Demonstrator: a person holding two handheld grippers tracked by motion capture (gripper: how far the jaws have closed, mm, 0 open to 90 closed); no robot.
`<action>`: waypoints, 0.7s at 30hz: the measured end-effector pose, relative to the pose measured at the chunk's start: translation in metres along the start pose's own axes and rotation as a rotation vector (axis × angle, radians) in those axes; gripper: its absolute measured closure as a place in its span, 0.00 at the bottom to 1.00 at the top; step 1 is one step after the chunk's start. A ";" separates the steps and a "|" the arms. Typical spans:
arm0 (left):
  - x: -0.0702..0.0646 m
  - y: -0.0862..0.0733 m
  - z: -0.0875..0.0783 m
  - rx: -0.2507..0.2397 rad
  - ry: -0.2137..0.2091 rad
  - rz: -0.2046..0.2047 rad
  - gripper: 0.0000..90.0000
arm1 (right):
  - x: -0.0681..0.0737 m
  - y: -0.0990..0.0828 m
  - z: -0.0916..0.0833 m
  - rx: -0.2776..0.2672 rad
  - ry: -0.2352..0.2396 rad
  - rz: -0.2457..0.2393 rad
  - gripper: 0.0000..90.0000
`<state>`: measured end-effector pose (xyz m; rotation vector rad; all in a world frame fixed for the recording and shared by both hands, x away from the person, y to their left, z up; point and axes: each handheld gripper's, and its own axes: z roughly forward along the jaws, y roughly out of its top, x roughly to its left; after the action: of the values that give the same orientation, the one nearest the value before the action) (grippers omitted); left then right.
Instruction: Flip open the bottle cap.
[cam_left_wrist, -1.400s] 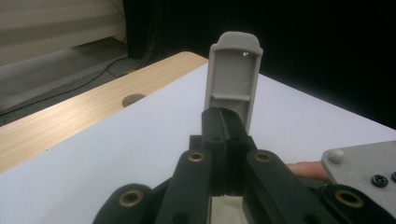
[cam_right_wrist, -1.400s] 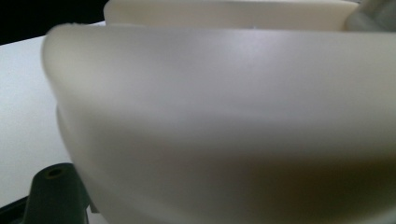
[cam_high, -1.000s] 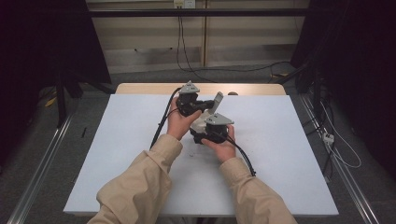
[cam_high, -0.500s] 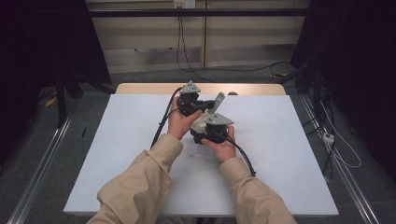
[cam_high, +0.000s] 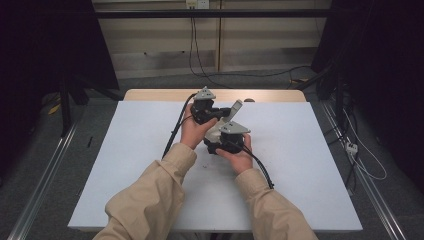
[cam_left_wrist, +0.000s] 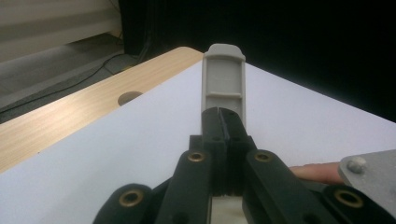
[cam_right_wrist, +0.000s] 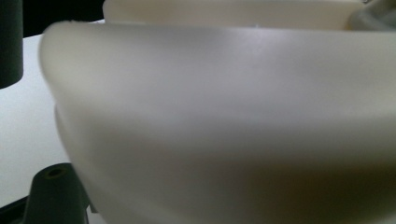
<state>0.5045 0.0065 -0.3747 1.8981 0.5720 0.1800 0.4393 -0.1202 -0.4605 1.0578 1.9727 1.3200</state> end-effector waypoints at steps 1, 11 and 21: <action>0.000 0.000 0.000 0.001 -0.002 0.003 1.00 | 0.000 0.000 0.000 0.000 0.000 -0.001 0.20; 0.000 0.001 0.003 0.010 0.000 0.004 1.00 | 0.000 0.000 0.000 0.001 0.002 -0.001 0.20; 0.001 0.000 0.006 0.020 -0.004 0.005 1.00 | 0.000 0.000 0.000 0.001 0.003 -0.001 0.20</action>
<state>0.5074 0.0018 -0.3772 1.9187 0.5679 0.1741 0.4395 -0.1205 -0.4605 1.0560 1.9765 1.3208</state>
